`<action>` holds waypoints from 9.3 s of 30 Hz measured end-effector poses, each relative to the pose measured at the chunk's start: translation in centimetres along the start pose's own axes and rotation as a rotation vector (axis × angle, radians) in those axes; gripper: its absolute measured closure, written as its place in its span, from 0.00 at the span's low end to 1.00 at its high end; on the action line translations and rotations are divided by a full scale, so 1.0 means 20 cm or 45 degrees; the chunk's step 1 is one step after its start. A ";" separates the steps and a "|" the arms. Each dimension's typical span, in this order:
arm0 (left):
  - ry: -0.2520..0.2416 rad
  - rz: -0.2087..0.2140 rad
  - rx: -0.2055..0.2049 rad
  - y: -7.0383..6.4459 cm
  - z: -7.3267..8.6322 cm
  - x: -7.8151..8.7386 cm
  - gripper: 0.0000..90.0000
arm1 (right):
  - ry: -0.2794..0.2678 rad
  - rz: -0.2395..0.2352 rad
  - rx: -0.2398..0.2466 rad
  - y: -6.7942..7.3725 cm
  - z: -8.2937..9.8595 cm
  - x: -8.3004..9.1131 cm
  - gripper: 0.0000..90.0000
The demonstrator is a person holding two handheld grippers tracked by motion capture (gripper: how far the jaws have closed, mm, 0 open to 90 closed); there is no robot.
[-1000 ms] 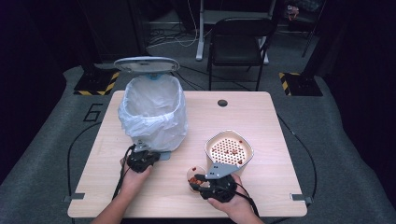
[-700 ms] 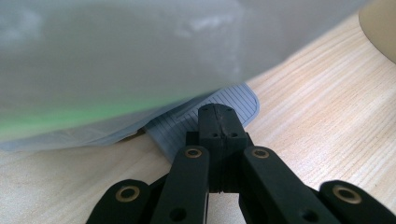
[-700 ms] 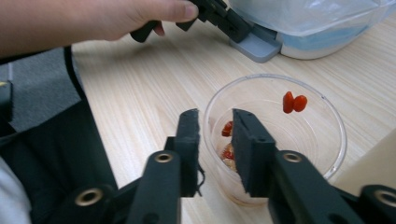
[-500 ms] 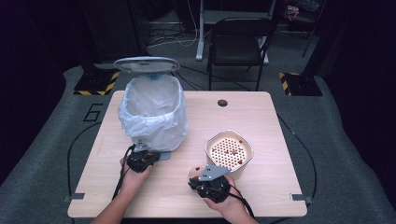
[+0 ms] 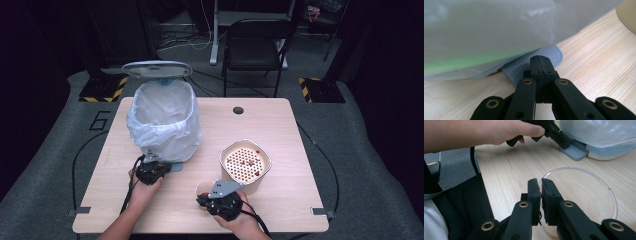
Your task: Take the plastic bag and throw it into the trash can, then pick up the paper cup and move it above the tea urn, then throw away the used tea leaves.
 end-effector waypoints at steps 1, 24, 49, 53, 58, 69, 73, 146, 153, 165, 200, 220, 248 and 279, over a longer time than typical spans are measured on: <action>0.000 0.000 -0.001 0.00 0.00 0.00 1.00 | 0.005 -0.002 0.007 0.00 0.00 0.00 0.95; -0.012 0.011 0.038 -0.01 0.00 0.00 1.00 | -0.078 0.187 -0.113 -0.07 -0.04 0.08 0.23; -0.020 0.012 0.035 -0.01 0.00 0.00 1.00 | 0.037 0.239 -0.163 -0.08 0.07 -0.07 0.18; -0.028 0.015 0.047 -0.01 0.00 0.00 1.00 | 0.039 0.235 -0.161 -0.08 0.07 -0.10 0.20; -0.028 0.016 0.047 -0.01 0.00 0.00 1.00 | 0.058 0.232 -0.147 -0.08 0.09 -0.13 0.21; -0.016 0.010 0.032 -0.01 0.00 0.00 1.00 | 0.036 0.217 -0.161 -0.09 0.10 -0.15 0.31; -0.015 0.008 0.028 -0.01 0.00 0.00 1.00 | 0.024 0.222 -0.139 -0.09 0.10 -0.15 0.35; -0.023 0.014 0.053 -0.02 -0.01 0.00 1.00 | -0.161 0.366 -0.034 -0.49 -0.45 0.54 0.49; 0.019 -0.023 -0.008 -0.01 0.00 0.00 1.00 | -0.158 0.409 -0.061 -0.57 -0.43 0.58 0.49; 0.008 -0.040 -0.029 -0.02 -0.01 0.00 1.00 | -0.160 0.460 -0.098 -0.69 -0.39 0.64 0.49; 0.002 -0.013 0.002 0.00 0.00 0.00 1.00 | -0.094 0.651 0.004 -0.89 -0.26 0.71 0.49; -0.037 0.005 0.042 -0.02 -0.01 -0.01 1.00 | -0.022 0.771 0.159 -0.91 -0.19 0.67 0.49; -0.003 -0.016 0.001 0.00 0.00 0.00 1.00 | 0.130 0.880 0.518 -0.80 -0.14 0.56 0.50; 0.001 -0.011 0.001 0.00 0.00 0.00 1.00 | 0.092 0.875 0.772 -0.76 -0.16 0.55 0.50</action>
Point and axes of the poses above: each handheld gripper's, and its own axes: x roughly backward along the jaws, z roughly out of its underside, y roughly to its left, the point moved 5 cm from there along -x, roughly forward along the jaws, and after that the axes turned 3 degrees about y, right-handed, at the moved point
